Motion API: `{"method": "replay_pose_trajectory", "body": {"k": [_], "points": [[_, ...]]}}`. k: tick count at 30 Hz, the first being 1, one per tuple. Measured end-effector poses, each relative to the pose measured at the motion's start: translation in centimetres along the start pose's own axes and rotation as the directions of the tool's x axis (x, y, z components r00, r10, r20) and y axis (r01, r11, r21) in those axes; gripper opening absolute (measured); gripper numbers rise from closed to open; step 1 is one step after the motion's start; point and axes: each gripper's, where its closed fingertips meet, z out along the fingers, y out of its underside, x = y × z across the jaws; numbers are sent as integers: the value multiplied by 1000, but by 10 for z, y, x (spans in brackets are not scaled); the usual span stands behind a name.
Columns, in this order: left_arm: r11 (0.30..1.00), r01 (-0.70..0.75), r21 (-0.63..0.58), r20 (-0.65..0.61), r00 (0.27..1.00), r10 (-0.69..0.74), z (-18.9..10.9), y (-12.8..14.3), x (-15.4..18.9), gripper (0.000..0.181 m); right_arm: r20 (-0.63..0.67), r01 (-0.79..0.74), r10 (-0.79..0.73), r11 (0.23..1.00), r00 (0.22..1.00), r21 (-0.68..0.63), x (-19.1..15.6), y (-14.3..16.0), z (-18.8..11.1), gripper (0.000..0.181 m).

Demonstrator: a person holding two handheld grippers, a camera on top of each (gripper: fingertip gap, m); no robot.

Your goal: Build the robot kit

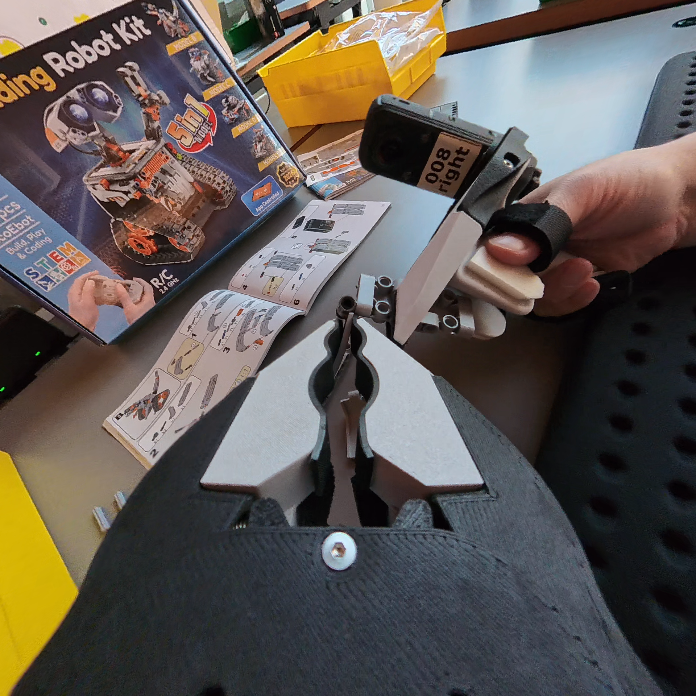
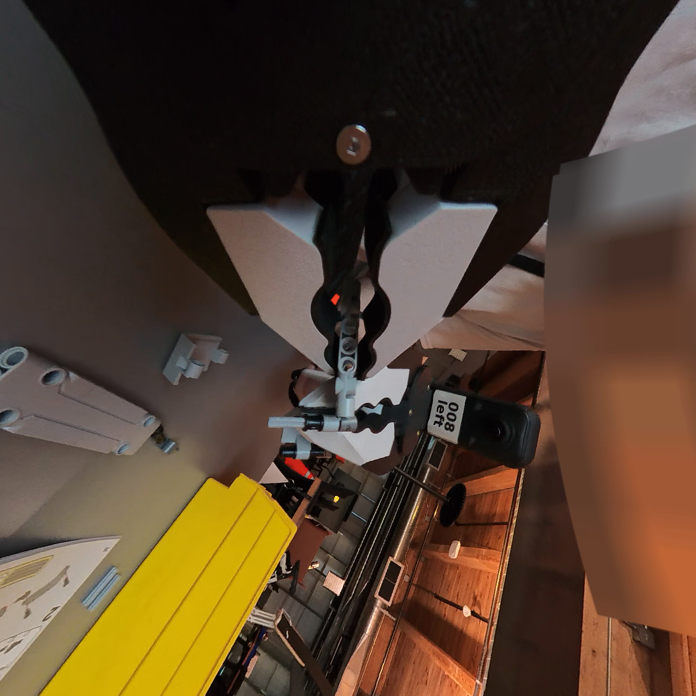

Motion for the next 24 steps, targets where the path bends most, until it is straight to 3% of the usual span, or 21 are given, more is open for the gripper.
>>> {"method": "replay_pose_trajectory", "body": {"k": [6, 12, 16, 19, 24], "points": [[999, -36, -9, 1, 999, 37, 5, 5, -2, 2, -10, -32, 32, 999, 999, 10, 7, -1, -1, 6], [984, -174, -32, -53, 984, 172, 0, 11, 6, 1, -49, 64, -70, 991, 996, -117, 8, 12, 1, 9], [954, -295, -54, -44, 955, 293, -1, 14, 11, 1, -59, 42, -54, 982, 997, -186, 12, 21, 1, 7], [971, -236, -45, -73, 970, 233, 0, 15, 15, 3, -71, 46, -65, 972, 995, -232, 14, 27, 4, 7], [991, -126, -53, -29, 992, 124, 7, 15, 5, 3, -116, 84, -99, 987, 988, -134, 18, 13, 0, 7]]}}
